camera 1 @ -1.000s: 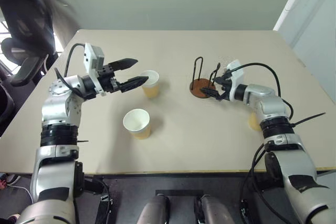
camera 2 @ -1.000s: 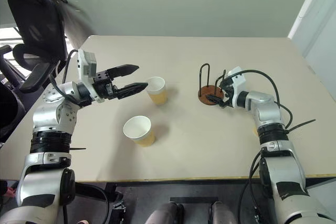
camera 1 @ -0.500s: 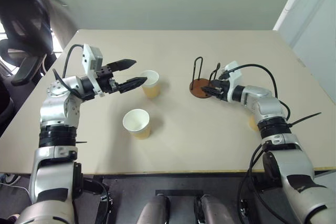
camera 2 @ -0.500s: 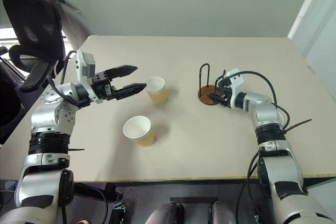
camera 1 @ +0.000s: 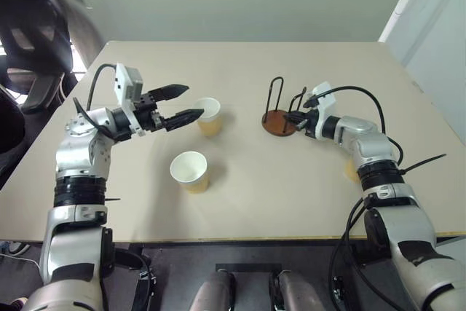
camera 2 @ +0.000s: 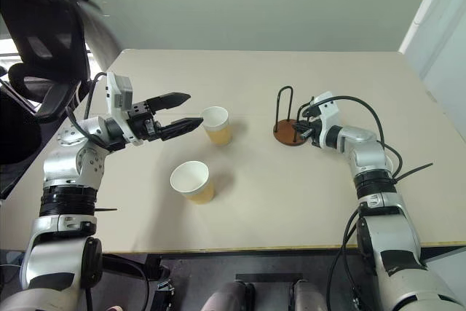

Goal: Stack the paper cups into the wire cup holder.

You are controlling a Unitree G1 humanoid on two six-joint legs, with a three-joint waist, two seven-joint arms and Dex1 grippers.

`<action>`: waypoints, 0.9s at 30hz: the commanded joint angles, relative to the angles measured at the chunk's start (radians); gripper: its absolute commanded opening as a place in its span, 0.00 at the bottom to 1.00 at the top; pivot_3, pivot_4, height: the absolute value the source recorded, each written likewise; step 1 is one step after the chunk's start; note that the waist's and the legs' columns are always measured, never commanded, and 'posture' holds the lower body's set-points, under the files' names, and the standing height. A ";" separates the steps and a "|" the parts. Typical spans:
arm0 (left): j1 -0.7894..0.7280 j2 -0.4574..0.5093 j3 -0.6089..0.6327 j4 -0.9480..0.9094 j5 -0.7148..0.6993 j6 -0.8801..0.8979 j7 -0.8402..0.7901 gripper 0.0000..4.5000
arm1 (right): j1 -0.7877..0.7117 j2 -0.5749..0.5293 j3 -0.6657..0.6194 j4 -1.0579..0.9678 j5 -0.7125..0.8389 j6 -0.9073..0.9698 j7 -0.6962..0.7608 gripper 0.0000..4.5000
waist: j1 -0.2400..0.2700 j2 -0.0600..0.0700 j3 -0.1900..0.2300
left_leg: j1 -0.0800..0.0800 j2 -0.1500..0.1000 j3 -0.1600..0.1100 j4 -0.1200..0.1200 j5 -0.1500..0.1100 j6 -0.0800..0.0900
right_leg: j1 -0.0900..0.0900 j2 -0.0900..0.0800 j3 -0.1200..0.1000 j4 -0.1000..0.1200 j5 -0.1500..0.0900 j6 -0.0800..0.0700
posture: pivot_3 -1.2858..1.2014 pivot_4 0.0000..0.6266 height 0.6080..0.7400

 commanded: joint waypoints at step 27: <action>-0.031 0.036 0.019 0.017 -0.009 -0.013 -0.026 1.00 | 0.154 -0.181 0.063 -0.385 0.141 0.096 0.434 0.00 | -0.001 0.000 0.000 | -0.001 0.000 0.000 0.000 0.006 -0.008 | 0.000 0.000 0.000 -0.001 0.000 0.000 | 0.52 0.24 1.00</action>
